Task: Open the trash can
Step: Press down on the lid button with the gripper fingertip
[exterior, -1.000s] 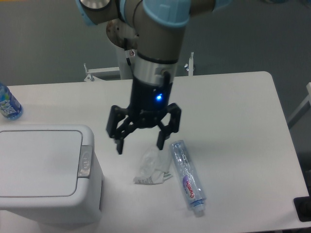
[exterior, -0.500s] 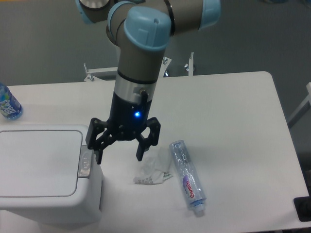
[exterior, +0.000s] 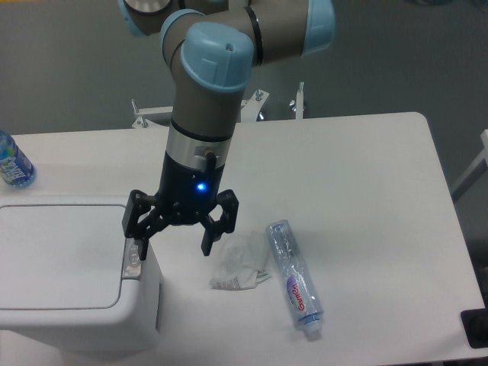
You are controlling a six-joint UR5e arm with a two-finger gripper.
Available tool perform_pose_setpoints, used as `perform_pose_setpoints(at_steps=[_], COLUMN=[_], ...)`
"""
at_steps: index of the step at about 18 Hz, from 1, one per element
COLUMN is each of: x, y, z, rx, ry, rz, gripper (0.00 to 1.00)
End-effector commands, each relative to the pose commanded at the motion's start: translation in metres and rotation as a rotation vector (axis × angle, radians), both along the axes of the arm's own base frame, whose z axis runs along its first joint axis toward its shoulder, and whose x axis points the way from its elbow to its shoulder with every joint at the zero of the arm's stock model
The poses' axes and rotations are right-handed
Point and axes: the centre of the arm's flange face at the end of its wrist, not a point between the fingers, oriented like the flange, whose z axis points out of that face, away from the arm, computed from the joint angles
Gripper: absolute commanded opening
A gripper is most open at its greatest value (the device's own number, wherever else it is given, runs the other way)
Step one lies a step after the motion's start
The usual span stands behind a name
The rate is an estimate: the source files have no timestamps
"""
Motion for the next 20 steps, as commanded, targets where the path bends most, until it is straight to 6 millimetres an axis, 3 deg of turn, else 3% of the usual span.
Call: perform_pose_setpoints(at_steps=[20], x=[0.005], y=[0.008], z=[-0.012], rx=[-0.014], ry=[-0.008], rz=[-0.016], gripper=[1.00])
